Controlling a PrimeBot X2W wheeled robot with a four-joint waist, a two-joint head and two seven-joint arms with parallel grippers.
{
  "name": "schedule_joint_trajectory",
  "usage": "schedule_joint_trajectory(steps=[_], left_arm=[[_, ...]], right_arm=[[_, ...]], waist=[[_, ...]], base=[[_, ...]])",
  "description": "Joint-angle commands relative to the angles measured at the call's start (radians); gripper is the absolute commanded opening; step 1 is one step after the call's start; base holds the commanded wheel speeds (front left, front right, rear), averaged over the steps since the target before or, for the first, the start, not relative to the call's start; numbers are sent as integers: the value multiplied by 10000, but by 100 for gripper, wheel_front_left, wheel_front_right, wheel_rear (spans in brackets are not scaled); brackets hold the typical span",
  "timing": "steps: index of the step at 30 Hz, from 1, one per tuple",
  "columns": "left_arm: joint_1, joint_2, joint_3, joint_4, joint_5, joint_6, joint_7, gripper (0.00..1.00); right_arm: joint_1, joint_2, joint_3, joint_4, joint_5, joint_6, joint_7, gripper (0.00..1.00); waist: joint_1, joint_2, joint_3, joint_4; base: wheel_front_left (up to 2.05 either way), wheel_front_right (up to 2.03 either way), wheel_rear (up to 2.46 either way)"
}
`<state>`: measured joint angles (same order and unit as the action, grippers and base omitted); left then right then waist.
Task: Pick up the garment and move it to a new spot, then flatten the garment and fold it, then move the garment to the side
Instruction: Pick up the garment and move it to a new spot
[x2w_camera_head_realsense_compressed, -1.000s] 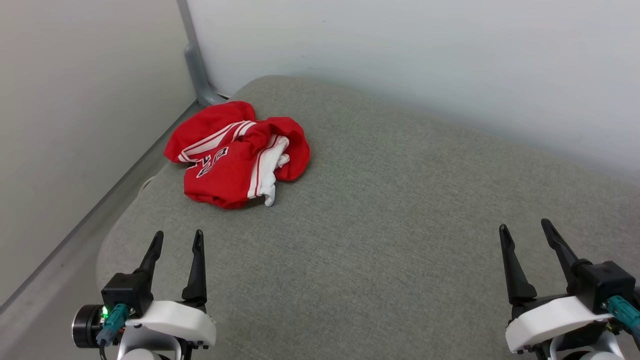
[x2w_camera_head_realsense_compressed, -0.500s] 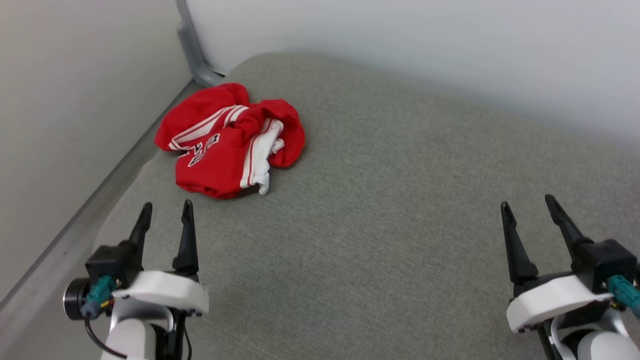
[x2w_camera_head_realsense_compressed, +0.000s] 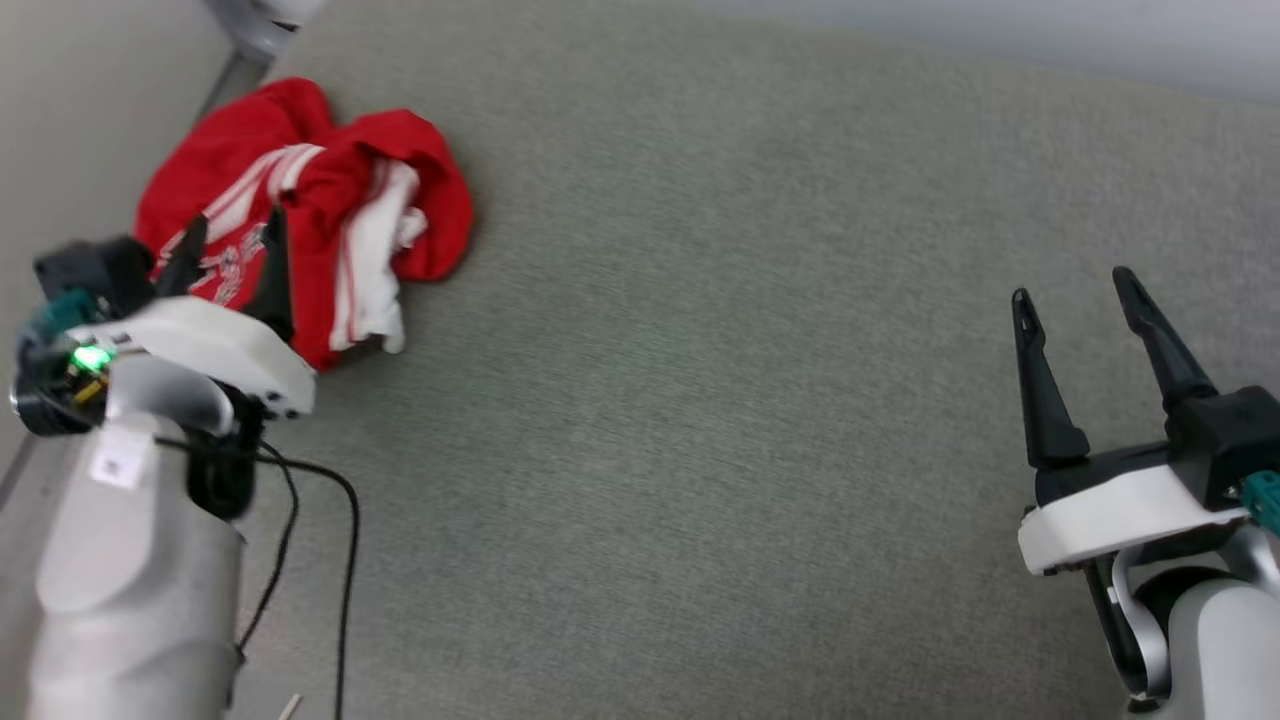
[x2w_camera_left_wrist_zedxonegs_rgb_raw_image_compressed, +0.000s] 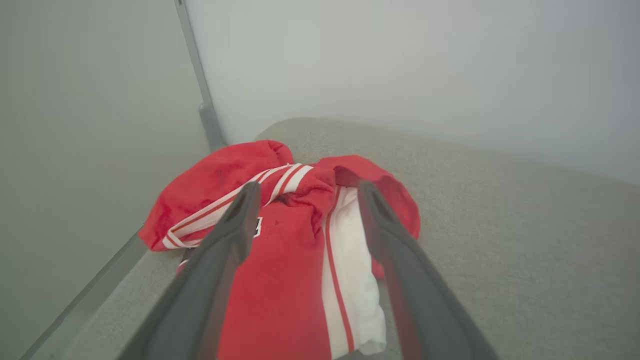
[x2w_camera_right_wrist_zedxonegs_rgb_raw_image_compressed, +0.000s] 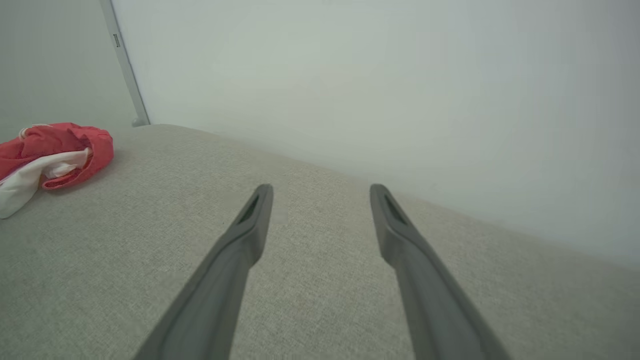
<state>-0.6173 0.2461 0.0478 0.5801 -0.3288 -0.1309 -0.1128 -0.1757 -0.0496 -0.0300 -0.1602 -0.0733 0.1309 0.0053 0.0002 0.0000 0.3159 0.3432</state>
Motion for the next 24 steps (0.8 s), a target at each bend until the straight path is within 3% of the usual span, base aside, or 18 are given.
schedule_joint_trajectory(steps=[1,6,11,12,13,17,22,23,24], left_arm=[[-381,305,-158,207,-224,8,434,100],[-1188,1309,-871,478,-1029,7,1619,100],[-1906,2524,-1523,871,-2196,7,3420,100],[-2039,2942,-1769,1069,-2597,6,4224,100],[-2039,2942,-1769,1069,-2597,6,4224,100],[-2072,3527,-2241,1702,-3535,6,6236,100],[-1647,3543,-2461,2446,-4042,15,7773,100],[-1597,3511,-2447,2593,-4147,63,8009,74],[-1561,3482,-2453,2667,-4167,117,8113,39]], right_arm=[[-256,-12,5,-88,-51,-3,-64,100],[-559,-12,-14,-167,-6,-3,-134,100],[-906,-12,8,-128,60,-3,-267,100],[-1013,-12,24,-89,90,-3,-325,100],[-1013,-12,24,-89,90,-3,-325,100],[-1230,-11,53,69,185,-3,-461,100],[-1330,-11,72,183,214,-3,-513,100],[-1351,-11,61,203,225,-3,-522,100],[-1363,-11,48,211,222,-3,-526,100]], waist=[[-2,0,762,-698],[-2,0,1390,-1144],[-2,0,2030,-1563],[-2,0,2213,-1701],[-2,0,2213,-1701],[-2,0,2477,-1917],[-2,0,2525,-2001],[-2,0,2524,-2014],[-2,0,2522,-2018]], base=[[0,0,0],[0,0,0],[0,0,0],[0,0,0],[0,0,0],[0,0,0],[0,0,0],[0,0,0],[0,0,0]])
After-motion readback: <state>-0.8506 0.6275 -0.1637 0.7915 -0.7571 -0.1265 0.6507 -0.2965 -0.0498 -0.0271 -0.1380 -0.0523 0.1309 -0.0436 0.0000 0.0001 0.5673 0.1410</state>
